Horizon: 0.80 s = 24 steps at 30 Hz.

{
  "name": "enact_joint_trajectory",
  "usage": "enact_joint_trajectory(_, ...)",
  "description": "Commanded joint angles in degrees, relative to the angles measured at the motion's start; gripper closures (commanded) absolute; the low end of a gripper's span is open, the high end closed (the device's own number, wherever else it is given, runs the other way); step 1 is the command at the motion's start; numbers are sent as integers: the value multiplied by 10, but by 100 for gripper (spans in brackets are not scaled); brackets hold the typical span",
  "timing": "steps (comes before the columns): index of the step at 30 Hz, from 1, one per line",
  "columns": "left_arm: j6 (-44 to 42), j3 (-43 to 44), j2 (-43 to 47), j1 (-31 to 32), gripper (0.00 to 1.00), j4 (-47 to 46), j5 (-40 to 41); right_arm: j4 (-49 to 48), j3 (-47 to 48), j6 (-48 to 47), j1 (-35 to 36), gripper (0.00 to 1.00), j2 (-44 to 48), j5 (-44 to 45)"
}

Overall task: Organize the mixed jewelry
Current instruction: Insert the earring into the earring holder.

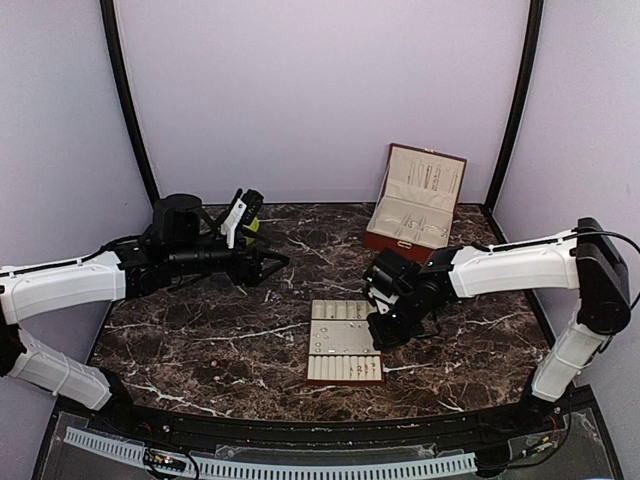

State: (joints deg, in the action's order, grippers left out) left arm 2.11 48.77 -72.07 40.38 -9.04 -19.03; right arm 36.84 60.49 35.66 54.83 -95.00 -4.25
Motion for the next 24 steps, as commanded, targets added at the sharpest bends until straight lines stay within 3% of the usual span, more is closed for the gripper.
enact_joint_trajectory(1,-6,7,21,0,27,5,1,6,16,-5,6,99,-9,10)
enact_joint_trajectory(24,-4,6,21,0,27,5,3,27,44,-15,19,99,-41,29)
